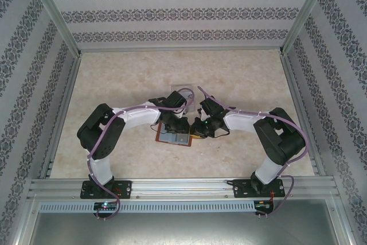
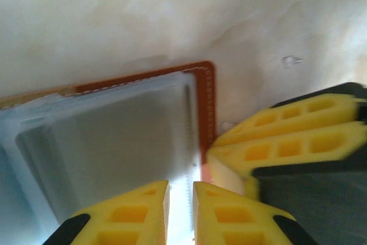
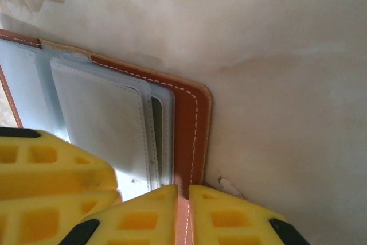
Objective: Take the credit cards out of the card holder
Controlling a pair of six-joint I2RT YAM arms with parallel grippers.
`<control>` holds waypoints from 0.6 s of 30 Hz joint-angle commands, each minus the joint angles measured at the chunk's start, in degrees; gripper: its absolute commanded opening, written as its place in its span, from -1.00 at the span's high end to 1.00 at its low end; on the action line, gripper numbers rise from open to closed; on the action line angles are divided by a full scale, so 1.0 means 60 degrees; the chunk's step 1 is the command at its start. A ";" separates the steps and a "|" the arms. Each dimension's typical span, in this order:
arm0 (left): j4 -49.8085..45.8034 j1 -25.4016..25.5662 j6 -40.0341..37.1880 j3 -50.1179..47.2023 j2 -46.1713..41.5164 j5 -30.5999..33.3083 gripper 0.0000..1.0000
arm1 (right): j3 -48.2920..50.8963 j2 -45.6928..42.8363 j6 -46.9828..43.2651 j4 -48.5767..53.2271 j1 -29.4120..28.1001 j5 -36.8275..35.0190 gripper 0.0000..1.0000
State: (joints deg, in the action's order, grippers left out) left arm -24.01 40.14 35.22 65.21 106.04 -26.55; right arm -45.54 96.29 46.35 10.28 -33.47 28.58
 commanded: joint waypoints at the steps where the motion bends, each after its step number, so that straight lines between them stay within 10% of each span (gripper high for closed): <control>1: -0.0744 0.0143 -0.0021 0.0149 0.0153 0.0490 0.66 | 0.0179 -0.0103 -0.0149 0.0269 0.0119 -0.0197 0.68; 18: -0.1114 0.0121 -0.0173 0.0056 -0.0254 0.1246 0.89 | -0.0024 -0.0373 0.0365 -0.0325 -0.0041 0.0450 0.67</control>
State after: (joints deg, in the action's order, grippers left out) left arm -27.29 40.47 34.89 65.65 105.91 -21.91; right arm -45.45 94.43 47.05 9.98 -33.23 29.34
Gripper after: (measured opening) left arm 0.067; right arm 0.165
